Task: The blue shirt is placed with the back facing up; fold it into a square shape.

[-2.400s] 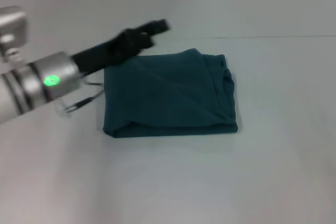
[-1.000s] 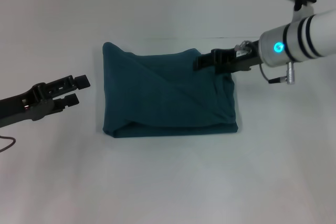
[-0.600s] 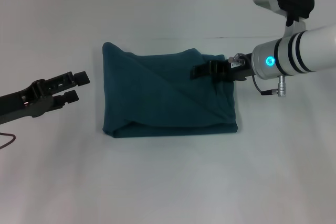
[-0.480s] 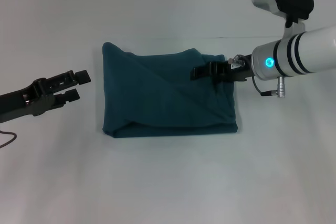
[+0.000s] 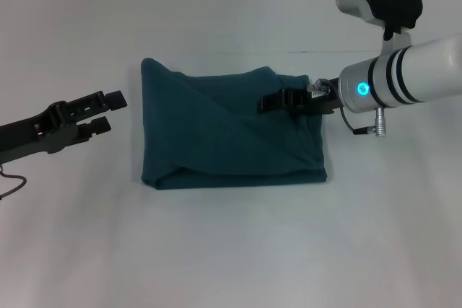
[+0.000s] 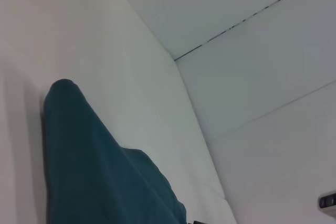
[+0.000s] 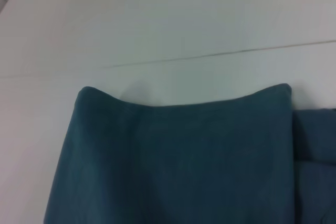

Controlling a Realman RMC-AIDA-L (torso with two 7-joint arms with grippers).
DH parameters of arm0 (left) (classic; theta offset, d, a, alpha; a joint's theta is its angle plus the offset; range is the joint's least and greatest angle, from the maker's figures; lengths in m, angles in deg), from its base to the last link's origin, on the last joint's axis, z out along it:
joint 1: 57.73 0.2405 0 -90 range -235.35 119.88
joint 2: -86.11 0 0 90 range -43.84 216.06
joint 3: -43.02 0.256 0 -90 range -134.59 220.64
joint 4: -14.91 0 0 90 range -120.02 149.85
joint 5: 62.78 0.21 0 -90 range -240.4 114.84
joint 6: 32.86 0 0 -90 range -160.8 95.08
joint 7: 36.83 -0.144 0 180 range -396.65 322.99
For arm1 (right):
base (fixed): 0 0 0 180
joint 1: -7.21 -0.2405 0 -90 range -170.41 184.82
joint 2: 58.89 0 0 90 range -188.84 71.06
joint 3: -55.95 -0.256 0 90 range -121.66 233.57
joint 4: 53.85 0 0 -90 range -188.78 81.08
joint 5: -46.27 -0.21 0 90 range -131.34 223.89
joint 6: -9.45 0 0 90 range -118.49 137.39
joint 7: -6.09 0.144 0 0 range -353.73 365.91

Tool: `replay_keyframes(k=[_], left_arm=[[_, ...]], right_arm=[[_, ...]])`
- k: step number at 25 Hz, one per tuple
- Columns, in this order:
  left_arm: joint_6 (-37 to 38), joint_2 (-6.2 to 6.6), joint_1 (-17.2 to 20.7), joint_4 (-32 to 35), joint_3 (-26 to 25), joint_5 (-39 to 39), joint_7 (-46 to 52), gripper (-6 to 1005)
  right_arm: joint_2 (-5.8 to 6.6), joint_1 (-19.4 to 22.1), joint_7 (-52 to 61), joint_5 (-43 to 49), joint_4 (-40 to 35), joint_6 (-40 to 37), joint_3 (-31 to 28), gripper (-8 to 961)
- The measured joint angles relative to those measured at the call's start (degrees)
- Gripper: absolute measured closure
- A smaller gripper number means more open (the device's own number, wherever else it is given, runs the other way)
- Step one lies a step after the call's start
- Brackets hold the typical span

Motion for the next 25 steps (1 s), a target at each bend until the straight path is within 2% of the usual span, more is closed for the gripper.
replay_keyframes(k=[9,15,25], left_arm=[[-0.2,0.00,-0.2,0.2,0.0,-0.4,0.0,80],[-0.9,0.00,-0.3,0.0,0.0,-0.6,-0.1,80],[-1.3,0.00,-0.3,-0.2,0.0,-0.7,-0.1,80]], right_arm=[[0.57,0.5,0.5,0.0,0.3,-1.2,0.1,270],[-0.01,0.4,0.0,-0.4,-0.2,-1.0,-0.5,291],[-0.03,0.4,-0.4,-2.0,-0.6,-0.9,-0.7,325]])
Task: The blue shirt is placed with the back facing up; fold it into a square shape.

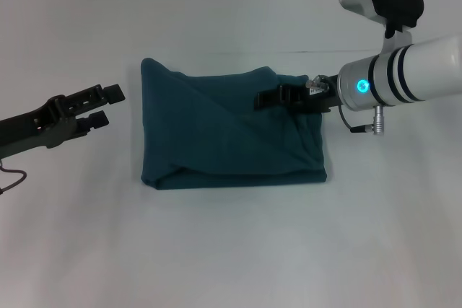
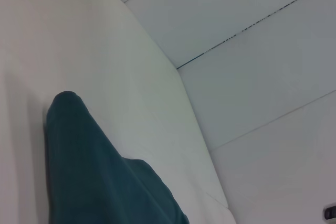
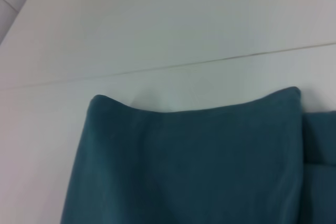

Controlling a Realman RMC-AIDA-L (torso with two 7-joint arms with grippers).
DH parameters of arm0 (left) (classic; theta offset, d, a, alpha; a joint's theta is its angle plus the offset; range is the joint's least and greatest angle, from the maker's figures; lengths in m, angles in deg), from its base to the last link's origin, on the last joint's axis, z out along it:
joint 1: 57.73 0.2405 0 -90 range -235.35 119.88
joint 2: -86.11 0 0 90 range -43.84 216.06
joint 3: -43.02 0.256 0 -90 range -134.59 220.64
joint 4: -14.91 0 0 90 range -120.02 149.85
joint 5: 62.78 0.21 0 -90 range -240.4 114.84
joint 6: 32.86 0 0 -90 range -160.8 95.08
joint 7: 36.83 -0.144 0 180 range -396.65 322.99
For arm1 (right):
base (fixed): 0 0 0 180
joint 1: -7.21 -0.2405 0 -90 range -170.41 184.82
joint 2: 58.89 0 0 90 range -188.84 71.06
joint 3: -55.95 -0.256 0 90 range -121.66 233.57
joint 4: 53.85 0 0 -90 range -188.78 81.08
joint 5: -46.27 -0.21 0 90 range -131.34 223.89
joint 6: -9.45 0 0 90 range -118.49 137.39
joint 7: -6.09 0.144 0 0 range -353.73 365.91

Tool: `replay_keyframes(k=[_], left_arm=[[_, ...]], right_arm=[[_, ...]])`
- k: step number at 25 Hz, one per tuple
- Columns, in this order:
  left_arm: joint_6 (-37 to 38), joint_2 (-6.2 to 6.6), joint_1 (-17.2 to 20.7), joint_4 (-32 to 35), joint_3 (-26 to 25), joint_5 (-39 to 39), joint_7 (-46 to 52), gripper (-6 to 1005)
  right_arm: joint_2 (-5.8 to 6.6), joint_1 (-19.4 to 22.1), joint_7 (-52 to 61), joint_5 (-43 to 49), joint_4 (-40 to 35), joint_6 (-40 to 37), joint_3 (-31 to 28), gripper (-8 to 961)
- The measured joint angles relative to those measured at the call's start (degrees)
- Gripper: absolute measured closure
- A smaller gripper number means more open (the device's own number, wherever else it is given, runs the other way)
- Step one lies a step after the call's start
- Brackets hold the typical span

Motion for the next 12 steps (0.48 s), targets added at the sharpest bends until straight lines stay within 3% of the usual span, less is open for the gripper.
replay_keyframes(k=[12], left_arm=[[-0.2,0.00,0.0,-0.1,-0.4,-0.1,0.0,81]], right_arm=[[0.47,-0.4,1.8,2.2,0.8,0.3,0.5,366]])
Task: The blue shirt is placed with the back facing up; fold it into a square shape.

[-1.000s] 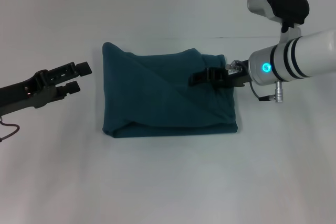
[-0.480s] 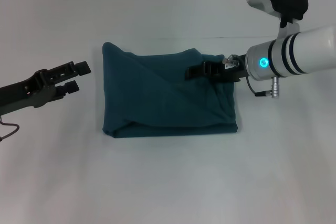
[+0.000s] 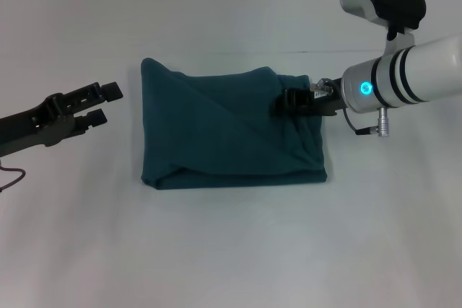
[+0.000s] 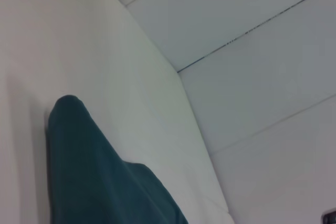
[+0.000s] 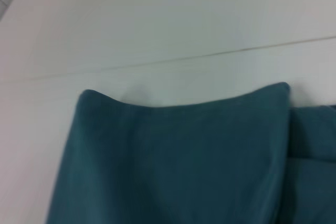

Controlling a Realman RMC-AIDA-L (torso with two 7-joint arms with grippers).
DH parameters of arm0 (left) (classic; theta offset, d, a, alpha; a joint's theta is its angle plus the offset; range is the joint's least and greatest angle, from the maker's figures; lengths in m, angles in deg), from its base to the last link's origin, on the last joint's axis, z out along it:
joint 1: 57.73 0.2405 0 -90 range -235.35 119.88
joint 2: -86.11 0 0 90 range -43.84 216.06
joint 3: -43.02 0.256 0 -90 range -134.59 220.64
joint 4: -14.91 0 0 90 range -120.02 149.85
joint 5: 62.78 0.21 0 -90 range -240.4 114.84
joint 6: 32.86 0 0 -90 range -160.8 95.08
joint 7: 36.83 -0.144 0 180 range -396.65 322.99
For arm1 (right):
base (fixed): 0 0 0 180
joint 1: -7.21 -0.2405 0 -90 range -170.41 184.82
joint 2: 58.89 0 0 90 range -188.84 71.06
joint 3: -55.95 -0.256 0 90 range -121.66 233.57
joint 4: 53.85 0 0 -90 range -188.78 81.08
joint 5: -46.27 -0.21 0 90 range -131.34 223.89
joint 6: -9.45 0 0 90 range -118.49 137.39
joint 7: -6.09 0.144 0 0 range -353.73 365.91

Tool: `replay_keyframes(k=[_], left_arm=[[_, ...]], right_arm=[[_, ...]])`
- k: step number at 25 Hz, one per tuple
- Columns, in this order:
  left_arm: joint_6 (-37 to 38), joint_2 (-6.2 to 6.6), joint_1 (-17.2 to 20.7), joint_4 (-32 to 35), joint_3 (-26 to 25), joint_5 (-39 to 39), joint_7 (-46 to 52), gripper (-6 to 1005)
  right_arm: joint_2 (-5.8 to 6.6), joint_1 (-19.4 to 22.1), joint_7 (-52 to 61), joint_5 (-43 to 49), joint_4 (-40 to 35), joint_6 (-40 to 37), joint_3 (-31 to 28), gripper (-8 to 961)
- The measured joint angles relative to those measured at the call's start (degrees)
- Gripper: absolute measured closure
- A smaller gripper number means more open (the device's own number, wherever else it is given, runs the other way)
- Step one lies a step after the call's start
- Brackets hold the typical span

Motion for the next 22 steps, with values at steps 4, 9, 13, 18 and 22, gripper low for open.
replay_keyframes(k=[4,9,13,18,22], left_arm=[[0.0,0.00,-0.1,0.0,-0.9,-0.2,0.0,81],[-0.1,0.00,-0.1,0.0,-1.0,-0.5,0.0,81],[-0.1,0.00,0.1,0.0,-1.0,-0.5,0.0,81],[-0.1,0.00,0.2,0.0,-1.0,-0.6,0.0,81],[-0.1,0.00,0.2,0.0,-1.5,-0.6,0.0,81]], right_arm=[[-0.03,-0.8,3.2,4.4,0.3,0.2,0.0,537],[-0.30,-1.1,3.4,5.0,0.3,0.2,0.0,737],[-0.26,-1.1,3.2,4.9,0.3,0.2,0.0,809],[-0.43,-1.5,3.1,5.0,0.3,0.2,0.3,682],[-0.46,-1.6,3.1,5.1,0.3,0.2,0.5,627]])
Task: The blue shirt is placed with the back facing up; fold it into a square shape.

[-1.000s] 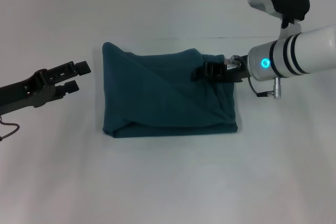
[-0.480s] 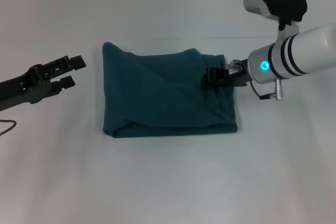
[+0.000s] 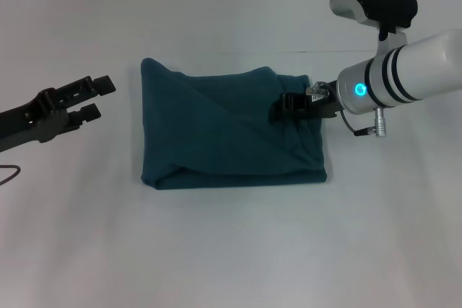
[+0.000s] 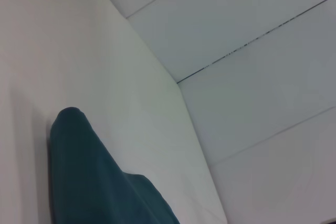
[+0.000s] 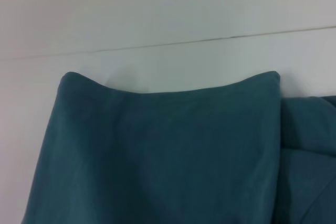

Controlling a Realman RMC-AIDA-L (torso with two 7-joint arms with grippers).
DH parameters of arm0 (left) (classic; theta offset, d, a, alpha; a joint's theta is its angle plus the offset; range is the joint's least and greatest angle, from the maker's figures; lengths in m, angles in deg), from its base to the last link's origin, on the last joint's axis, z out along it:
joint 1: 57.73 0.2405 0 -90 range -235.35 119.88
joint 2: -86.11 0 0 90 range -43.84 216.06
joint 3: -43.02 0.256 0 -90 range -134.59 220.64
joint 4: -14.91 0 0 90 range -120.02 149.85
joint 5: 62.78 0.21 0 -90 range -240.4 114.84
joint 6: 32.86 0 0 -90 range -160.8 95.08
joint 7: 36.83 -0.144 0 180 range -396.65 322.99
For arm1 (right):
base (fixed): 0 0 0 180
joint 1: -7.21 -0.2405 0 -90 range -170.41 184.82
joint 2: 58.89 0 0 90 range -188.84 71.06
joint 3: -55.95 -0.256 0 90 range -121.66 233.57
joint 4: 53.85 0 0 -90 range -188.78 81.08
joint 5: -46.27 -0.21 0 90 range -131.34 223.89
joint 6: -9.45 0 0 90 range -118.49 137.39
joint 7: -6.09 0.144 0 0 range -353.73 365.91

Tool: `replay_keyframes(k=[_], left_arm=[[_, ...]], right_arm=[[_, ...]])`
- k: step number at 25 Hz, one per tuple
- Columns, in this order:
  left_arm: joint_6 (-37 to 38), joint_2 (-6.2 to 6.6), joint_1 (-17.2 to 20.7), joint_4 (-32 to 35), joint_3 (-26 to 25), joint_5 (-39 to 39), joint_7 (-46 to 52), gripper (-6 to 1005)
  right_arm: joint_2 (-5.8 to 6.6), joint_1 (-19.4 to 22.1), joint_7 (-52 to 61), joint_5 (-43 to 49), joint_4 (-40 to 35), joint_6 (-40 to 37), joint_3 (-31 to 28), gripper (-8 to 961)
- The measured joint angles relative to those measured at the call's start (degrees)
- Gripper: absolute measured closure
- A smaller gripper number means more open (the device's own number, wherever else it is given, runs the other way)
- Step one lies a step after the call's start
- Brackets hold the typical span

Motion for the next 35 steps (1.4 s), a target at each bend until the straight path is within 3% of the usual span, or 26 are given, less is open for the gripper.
replay_keyframes(k=[13,19,24,35], left_arm=[[0.0,0.00,0.2,0.0,-0.3,0.0,0.0,81],[0.0,0.00,0.1,0.0,-0.3,0.0,0.0,82],[-0.6,0.00,0.0,0.0,-0.3,0.0,0.0,82],[-0.9,0.00,-0.1,0.0,-0.9,0.0,0.0,82]], right_arm=[[-0.04,0.2,-0.2,0.0,-0.1,0.5,0.3,650],[-0.04,0.3,-0.2,0.0,-0.2,0.6,0.3,861],[0.40,1.1,0.3,-0.2,-1.5,-0.6,-0.1,949],[0.84,5.1,2.6,0.0,-8.9,-6.4,0.0,942]])
